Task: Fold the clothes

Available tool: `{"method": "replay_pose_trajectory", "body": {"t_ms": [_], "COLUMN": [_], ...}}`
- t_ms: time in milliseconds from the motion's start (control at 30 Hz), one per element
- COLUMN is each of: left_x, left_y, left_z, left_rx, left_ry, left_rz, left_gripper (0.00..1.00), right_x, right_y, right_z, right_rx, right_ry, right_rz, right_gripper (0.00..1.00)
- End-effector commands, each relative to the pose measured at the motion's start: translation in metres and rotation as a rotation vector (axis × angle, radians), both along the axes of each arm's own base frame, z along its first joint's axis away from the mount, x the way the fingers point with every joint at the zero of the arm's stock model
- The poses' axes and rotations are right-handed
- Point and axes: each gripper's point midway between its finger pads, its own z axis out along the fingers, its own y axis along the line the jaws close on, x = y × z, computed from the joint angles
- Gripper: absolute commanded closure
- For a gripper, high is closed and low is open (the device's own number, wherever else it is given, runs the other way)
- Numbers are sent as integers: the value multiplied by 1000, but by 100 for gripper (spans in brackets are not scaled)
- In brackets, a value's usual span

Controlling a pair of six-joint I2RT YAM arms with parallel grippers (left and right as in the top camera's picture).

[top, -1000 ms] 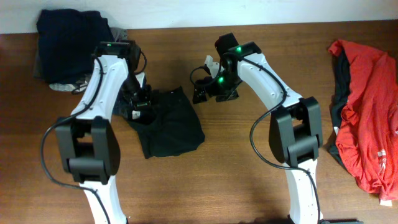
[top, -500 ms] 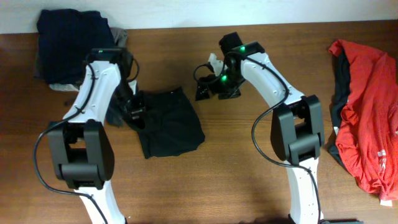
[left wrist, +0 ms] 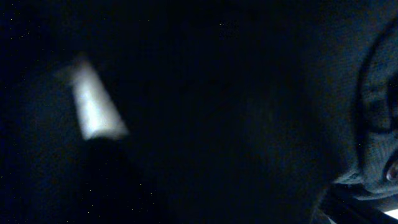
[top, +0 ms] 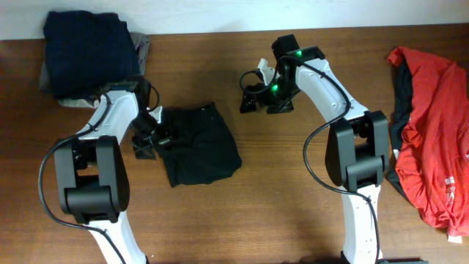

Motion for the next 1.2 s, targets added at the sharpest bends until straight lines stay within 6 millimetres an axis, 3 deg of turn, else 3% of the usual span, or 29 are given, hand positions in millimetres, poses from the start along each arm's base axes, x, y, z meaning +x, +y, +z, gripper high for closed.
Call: {"method": "replay_pose_trajectory", "body": {"t_ms": [0, 167, 333, 467, 600, 633, 700, 1167], "left_x": [-9, -13, -7, -1, 4, 7, 14, 78], "left_y": [-18, -26, -45, -47, -47, -47, -47, -58], "left_z": [0, -8, -9, -9, -9, -9, -10, 8], "left_rx": [-130, -183, -316, -334, -334, -333, -333, -405], "left_ry": [-8, -19, -87, -119, -141, -154, -188, -515], "left_rz": [-17, -20, -38, -40, -44, -46, -52, -124], "left_gripper": [1, 1, 1, 1, 11, 17, 20, 20], "right_x": [-2, -2, -2, -2, -2, -2, -2, -3], "right_y": [1, 1, 2, 2, 2, 2, 2, 1], "right_z": [1, 1, 1, 1, 1, 1, 1, 1], "right_rx": [14, 14, 15, 15, 15, 15, 15, 14], "right_ry": [12, 12, 9, 10, 10, 10, 9, 16], "right_rz": [-2, -2, -2, -2, -2, -2, -2, -2], "right_gripper": [1, 1, 1, 1, 1, 1, 1, 1]}}
